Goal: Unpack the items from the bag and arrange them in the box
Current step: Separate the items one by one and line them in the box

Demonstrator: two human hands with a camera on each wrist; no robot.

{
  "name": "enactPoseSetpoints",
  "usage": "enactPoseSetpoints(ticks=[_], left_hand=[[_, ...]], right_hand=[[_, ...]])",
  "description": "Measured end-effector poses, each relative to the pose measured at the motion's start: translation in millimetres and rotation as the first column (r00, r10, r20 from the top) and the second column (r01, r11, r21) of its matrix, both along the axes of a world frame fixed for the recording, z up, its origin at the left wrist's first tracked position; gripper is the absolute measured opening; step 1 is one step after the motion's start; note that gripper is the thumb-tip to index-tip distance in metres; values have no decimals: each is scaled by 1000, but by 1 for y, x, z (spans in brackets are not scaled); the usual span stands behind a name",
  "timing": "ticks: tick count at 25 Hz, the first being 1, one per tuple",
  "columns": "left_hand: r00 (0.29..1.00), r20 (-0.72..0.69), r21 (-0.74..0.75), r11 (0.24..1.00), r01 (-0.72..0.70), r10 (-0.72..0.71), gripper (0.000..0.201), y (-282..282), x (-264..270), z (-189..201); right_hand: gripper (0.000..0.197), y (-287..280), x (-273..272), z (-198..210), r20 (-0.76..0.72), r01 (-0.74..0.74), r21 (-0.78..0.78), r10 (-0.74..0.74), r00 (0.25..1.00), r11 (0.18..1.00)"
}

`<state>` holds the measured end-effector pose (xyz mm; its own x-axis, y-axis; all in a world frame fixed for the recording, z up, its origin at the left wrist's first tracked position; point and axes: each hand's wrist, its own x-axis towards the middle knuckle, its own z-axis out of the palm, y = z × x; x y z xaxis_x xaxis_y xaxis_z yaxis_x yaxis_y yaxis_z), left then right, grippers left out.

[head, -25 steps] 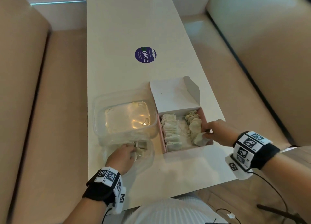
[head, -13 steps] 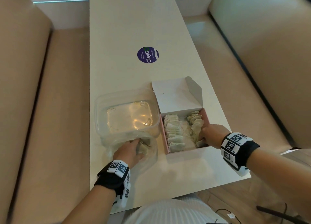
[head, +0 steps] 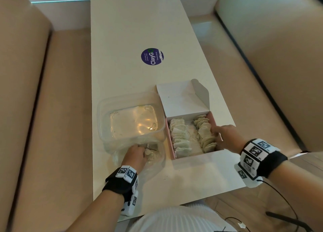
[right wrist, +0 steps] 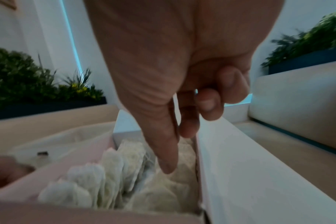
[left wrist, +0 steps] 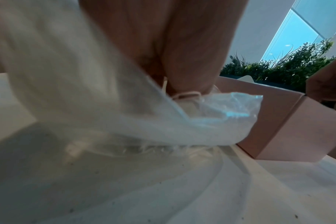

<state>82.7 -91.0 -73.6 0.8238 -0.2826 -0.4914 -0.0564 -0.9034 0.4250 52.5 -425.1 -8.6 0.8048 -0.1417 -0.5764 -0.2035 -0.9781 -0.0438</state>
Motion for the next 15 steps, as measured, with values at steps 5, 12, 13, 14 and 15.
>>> enactPoseSetpoints(ticks=[5, 12, 13, 14, 15], left_hand=[[998, -28, -108, 993, -51, 48, 35, 14, -5, 8], [907, -84, -349, 840, -415, 413, 22, 51, -1, 42], [882, -95, -392, 797, -460, 462, 22, 58, -1, 48], [849, -110, -435, 743, -508, 516, 20, 66, -1, 54], [812, -135, -479, 680, -555, 568, 17, 73, -1, 58]], right_hand=[[10, 24, -10, 31, 191, -34, 144, 6, 981, 989], [20, 155, 8, 46, 221, -294, 488, 210, 952, 822], [22, 171, 11, 38, 198, -314, 491, 247, 949, 813], [25, 187, 15, 26, 150, -327, 471, 291, 945, 819], [29, 200, 18, 15, 90, -336, 429, 331, 939, 838]])
